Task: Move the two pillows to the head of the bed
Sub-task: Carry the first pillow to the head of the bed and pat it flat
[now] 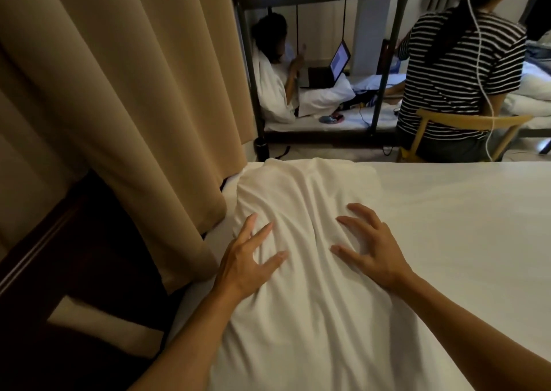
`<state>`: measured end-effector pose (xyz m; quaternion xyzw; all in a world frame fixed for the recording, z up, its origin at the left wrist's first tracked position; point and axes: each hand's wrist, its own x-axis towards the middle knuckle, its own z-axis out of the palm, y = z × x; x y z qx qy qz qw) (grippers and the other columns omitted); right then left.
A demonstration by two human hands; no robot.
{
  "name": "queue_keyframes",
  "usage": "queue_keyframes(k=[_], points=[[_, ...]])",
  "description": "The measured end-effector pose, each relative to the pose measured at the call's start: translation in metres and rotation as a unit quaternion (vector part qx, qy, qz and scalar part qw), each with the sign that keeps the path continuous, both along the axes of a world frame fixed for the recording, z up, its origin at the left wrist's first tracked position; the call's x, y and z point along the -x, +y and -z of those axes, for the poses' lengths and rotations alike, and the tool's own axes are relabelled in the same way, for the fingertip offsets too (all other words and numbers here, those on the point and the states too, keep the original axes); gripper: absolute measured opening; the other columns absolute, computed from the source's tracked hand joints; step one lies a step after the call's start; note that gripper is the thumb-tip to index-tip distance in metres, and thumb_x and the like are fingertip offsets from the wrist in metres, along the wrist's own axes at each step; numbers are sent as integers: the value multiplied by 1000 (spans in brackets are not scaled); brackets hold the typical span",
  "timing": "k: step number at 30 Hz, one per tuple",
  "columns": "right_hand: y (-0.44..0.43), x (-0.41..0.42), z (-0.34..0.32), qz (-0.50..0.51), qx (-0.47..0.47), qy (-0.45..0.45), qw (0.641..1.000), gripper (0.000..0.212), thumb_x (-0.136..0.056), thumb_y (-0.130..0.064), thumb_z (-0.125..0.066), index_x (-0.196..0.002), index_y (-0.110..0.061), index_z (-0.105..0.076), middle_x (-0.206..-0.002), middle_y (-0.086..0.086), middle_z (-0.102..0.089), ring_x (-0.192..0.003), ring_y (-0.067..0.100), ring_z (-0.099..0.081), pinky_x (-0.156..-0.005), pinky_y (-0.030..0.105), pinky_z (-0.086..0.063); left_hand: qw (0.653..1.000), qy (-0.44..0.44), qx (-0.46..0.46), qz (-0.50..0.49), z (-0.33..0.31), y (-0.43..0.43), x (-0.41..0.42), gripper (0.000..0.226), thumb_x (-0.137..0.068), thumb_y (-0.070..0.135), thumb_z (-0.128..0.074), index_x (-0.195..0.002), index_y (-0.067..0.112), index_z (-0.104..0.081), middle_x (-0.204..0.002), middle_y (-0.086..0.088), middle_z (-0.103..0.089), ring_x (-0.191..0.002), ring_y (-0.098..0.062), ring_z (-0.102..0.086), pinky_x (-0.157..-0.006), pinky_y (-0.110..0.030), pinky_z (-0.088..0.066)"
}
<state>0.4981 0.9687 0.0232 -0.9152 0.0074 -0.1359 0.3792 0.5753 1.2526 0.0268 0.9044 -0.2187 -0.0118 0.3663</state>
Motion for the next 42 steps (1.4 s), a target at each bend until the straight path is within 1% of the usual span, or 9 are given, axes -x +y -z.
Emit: queue_keyframes(k=[8,10,15,22,27,30,34,38,42], points=[[15,-72,41,-5,-9,-20,1000,63,-77,-72,-62,-131,-39,-58,-154,-17,-31,-135,19,-39,-111,39,-34,998,-47,11,-25,37,15,-72,79,-70,71,-59,-137,29,-54,-159,8,-24,-139,1,-21,-108,-12,-20],[16,-88,48,-5,-12,-21,1000,63,-77,-70,-63,-132,-40,-57,-155,-17,-30,-133,19,-39,-110,37,-34,998,-59,11,-27,44,15,-87,80,-70,71,-59,-137,28,-55,-159,7,-25,-138,2,-20,-110,-16,-22],[13,-119,65,-2,-17,-27,999,60,-79,-67,-65,-132,-40,-57,-156,-16,-29,-132,18,-38,-111,38,-34,996,-79,10,-34,60,11,-119,80,-71,71,-60,-136,25,-56,-159,2,-27,-144,-12,-27,-113,-31,-31],[15,-155,88,6,-20,-39,999,58,-80,-66,-66,-130,-39,-58,-155,-12,-31,-129,24,-42,-109,38,-34,996,-73,-14,-48,71,10,-156,75,-70,65,-67,-134,27,-58,-161,1,-23,-143,-17,-31,-112,-29,-32],[13,-173,109,-4,-32,18,999,63,-81,-68,-63,-137,-42,-50,-158,-14,-22,-133,26,-35,-110,37,-30,997,-34,-36,-55,87,15,-172,66,-77,51,-74,-136,28,-56,-162,5,-14,-146,-13,-22,-113,-24,-24],[8,-168,133,-10,-31,92,995,69,-81,-72,-59,-142,-46,-41,-159,-21,-13,-135,30,-31,-114,44,-30,996,10,-63,-67,109,27,-169,68,-79,59,-68,-140,35,-50,-163,8,-8,-147,-16,-18,-117,-31,-23],[5,-165,161,1,-14,154,988,71,-82,-76,-48,-146,-50,-30,-160,-23,-7,-136,36,-29,-117,48,-26,982,19,-151,-113,140,35,-162,80,-73,84,-39,-145,50,-31,-164,7,-4,-145,-30,-21,-117,-45,-26],[4,-167,178,6,6,162,987,80,-77,-88,-30,-148,-52,-21,-162,-22,-4,-141,34,-30,-117,46,-19,976,33,-176,-123,156,30,-161,76,-74,84,-31,-145,56,-20,-163,8,-2,-140,-36,-27,-114,-44,-29],[4,-164,194,16,13,196,980,80,-78,-89,-27,-149,-54,-14,-163,-24,1,-144,32,-29,-116,44,-18,980,75,-154,-102,174,29,-158,73,-79,82,-32,-145,60,-12,-163,8,-1,-146,-32,-17,-117,-43,-22]])
